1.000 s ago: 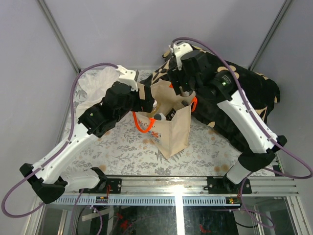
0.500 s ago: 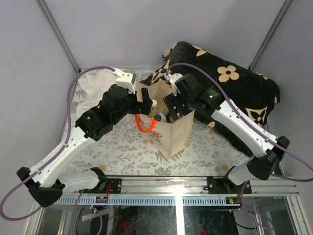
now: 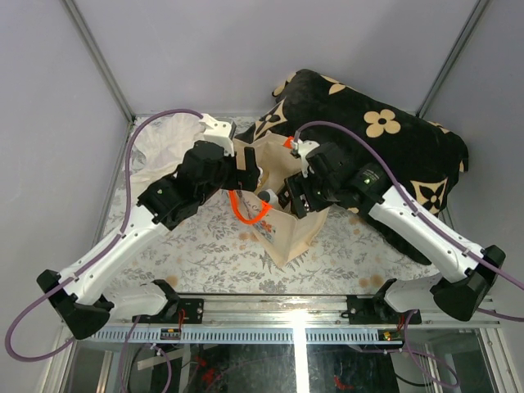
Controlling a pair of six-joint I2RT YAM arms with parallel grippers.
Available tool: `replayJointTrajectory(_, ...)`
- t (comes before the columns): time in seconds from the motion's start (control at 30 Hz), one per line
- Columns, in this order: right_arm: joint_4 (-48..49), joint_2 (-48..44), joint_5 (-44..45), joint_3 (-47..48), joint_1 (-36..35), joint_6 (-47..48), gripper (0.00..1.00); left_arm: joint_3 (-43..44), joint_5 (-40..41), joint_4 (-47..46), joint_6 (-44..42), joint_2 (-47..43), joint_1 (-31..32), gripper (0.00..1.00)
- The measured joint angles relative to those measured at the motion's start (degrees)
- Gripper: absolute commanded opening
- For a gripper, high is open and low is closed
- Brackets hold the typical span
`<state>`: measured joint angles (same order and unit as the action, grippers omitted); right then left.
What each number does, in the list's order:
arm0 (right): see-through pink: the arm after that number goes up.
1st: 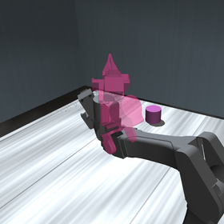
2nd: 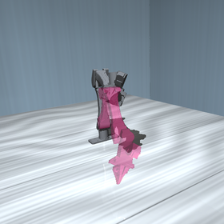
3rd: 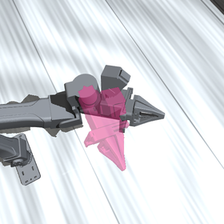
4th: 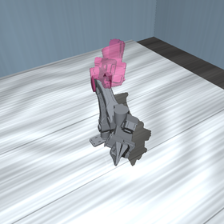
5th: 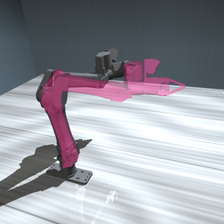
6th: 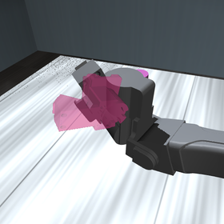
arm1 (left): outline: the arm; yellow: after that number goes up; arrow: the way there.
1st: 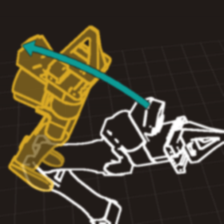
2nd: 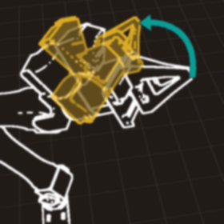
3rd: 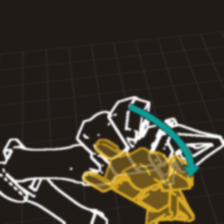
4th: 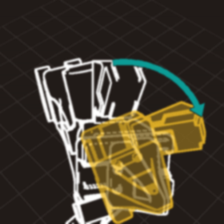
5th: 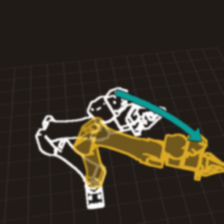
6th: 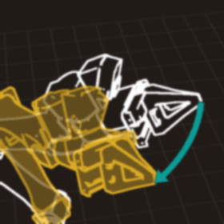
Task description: Place the personal care products into the canvas bag
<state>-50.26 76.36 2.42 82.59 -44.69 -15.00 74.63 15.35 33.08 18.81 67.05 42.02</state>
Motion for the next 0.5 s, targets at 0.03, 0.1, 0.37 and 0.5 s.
replayJointTrajectory(0.03, 0.0, 0.0, -0.2, -1.1, 0.0, -0.3, 0.0, 0.0, 0.0, -0.1, 0.0, 0.2, 0.0, 1.0)
replayJointTrajectory(0.1, 0.4, 0.0, -0.6, -3.8, -0.1, -0.8, 0.0, 0.0, -0.2, -0.1, 0.0, 0.7, 0.0, 1.0)
replayJointTrajectory(0.37, 5.3, 0.6, -1.7, -9.4, -0.2, -1.6, 0.0, 0.4, -1.0, -0.2, -0.1, 2.0, -0.1, 1.0)
replayJointTrajectory(0.5, 8.4, 2.9, -1.9, -10.1, -0.6, -1.6, 0.0, 0.4, -1.3, -0.3, -0.1, 2.1, -0.3, 1.0)
